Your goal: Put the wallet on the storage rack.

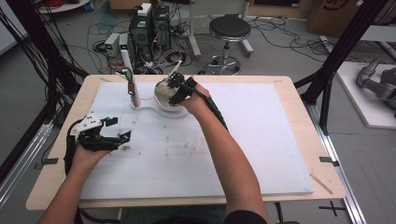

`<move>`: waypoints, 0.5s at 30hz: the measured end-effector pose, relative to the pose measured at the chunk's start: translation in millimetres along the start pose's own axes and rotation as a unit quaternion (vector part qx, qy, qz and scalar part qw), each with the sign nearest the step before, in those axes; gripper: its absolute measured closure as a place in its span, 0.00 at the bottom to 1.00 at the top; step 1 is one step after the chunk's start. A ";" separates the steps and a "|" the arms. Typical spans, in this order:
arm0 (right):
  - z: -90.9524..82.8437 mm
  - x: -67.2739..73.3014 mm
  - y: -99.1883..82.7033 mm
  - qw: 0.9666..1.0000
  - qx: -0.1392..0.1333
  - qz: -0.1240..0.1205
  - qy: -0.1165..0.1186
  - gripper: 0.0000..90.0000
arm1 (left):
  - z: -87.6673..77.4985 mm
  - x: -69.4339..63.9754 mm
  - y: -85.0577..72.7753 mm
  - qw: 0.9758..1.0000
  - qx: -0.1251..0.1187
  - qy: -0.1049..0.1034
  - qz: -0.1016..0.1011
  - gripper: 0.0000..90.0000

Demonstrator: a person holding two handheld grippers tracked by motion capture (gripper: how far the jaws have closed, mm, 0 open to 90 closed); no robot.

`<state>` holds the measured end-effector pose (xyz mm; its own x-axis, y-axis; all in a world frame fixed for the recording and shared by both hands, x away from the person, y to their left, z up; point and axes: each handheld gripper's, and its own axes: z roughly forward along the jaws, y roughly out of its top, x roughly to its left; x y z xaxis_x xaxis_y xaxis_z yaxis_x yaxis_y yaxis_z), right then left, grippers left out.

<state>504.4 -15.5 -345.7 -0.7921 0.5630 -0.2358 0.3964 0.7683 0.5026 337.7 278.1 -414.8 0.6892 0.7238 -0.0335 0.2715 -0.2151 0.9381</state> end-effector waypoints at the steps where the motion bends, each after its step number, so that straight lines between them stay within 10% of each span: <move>1: 1.6 -0.4 0.6 1.000 0.001 -0.001 -0.003 0.42 | 0.0 0.0 -0.2 1.000 -0.001 0.001 -0.001 0.18; 15: 13.0 -0.4 1.3 1.000 0.019 0.003 -0.009 0.37 | -0.3 0.6 -1.2 1.000 0.001 -0.001 -0.001 0.18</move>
<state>511.3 -10.7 -355.7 -0.7814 0.5731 -0.2469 0.4196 0.7753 0.4720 337.6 279.0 -415.9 0.6892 0.7237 -0.0365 0.2750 -0.2146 0.9372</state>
